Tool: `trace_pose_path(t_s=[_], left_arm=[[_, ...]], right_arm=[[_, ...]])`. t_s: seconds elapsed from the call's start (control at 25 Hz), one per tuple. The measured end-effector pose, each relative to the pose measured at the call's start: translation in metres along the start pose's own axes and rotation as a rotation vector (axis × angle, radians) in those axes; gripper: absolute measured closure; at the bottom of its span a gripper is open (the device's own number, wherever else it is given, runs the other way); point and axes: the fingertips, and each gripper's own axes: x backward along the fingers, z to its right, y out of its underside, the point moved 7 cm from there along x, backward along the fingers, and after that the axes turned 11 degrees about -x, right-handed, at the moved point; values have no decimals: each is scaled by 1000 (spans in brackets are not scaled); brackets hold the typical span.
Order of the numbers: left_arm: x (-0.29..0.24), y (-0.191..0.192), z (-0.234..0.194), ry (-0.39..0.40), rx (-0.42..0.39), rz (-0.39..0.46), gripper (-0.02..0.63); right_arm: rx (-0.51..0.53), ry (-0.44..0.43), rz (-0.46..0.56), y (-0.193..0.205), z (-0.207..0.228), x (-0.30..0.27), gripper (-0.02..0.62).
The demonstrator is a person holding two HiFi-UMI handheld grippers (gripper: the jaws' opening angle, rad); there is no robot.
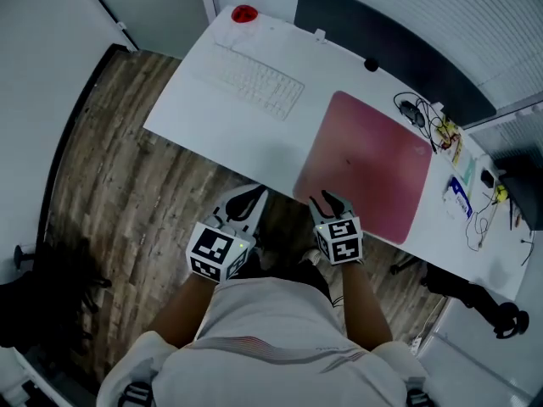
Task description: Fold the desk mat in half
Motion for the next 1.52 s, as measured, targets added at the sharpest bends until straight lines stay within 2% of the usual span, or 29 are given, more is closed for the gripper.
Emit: trace_pose_path(t_s=[0.2,0.4,0.52,0.64,0.8,1.0,1.16,1.28,1.52], left_arm=[[11,15,-24,-45,48,-23,591],[25,26,-38,-56,35,-53,591],[23,29,-40,-59,60,-55,591],[20,30,-39,-42,53,-64,591],[12,25,-32,-24,43,-60,591],[0,12,-14,2,-7,-54,591],[-10,1,7,31,-33,-45,591],[-23,-10,29,63,-56,-34,591],[-49,-41,74,104,-115,10,591]], right_arm=[[27,4,-141,19,-13,-57,405],[110,55,-224,33,-19,-96,417],[139,94,-246,34,-20,-101,425],[156,94,-243,34,-22,-101,433],[155,64,-211,34,-14,-101,494],[40,19,-131,30,-7,-85,515],[4,41,-53,21,5,-52,522],[-78,51,-8,24,29,-27,525],[-181,146,74,44,84,31,525]])
